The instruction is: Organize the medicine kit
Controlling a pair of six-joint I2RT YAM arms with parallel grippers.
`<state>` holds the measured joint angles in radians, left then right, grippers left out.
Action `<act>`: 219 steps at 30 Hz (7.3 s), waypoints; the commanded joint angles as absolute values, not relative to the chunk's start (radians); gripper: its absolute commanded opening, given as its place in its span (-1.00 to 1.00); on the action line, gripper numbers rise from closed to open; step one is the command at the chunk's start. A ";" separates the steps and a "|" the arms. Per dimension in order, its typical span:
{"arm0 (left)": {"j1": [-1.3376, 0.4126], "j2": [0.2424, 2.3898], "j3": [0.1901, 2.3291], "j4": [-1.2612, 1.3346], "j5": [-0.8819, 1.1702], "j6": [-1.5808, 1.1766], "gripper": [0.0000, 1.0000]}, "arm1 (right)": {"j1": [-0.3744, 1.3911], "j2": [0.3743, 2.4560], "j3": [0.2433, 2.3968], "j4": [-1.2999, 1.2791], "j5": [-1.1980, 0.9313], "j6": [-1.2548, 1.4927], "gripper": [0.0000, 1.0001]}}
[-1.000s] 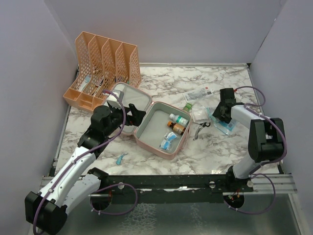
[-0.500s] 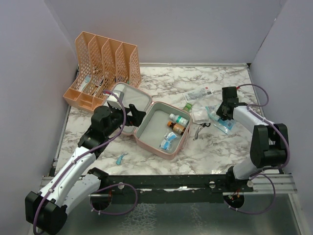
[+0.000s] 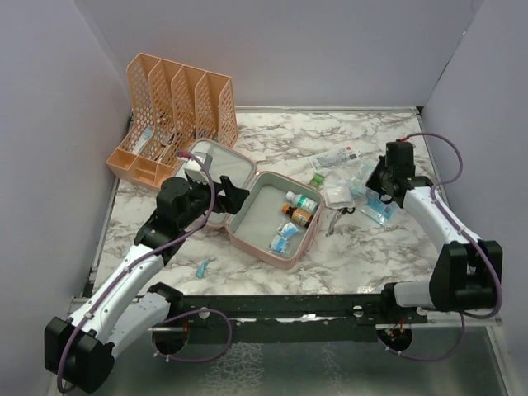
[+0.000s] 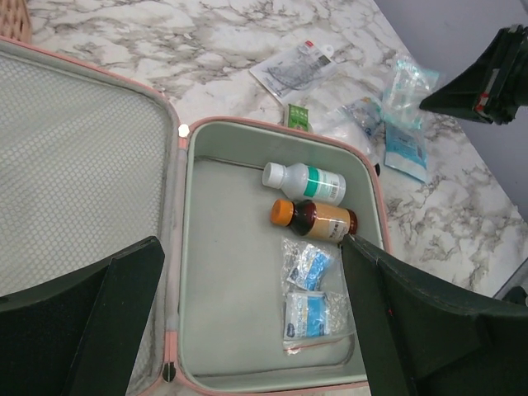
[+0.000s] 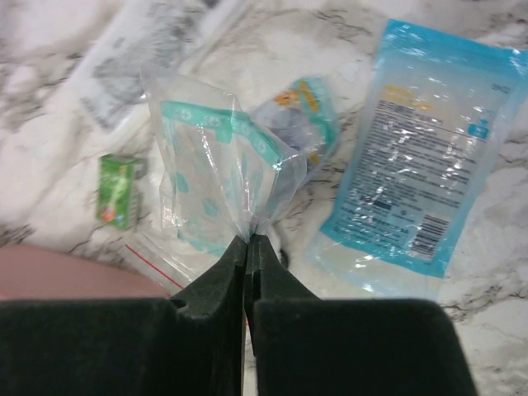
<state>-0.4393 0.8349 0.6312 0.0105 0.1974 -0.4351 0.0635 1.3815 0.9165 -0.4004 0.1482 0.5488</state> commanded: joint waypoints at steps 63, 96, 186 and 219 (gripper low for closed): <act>-0.565 1.299 0.682 0.253 0.528 -0.734 -1.00 | 0.621 1.133 0.761 -0.320 0.079 0.713 -0.18; -0.743 1.538 0.851 -0.033 0.407 -0.545 -0.36 | 0.621 1.117 0.771 -0.424 0.237 0.805 -0.22; -0.742 0.892 0.771 -0.063 -0.132 -0.298 0.43 | 0.340 1.265 0.959 -0.345 -0.030 0.428 -0.99; -0.742 1.002 0.705 -0.014 -0.146 -0.580 0.65 | 0.813 1.352 0.958 -0.553 -0.023 0.521 -0.99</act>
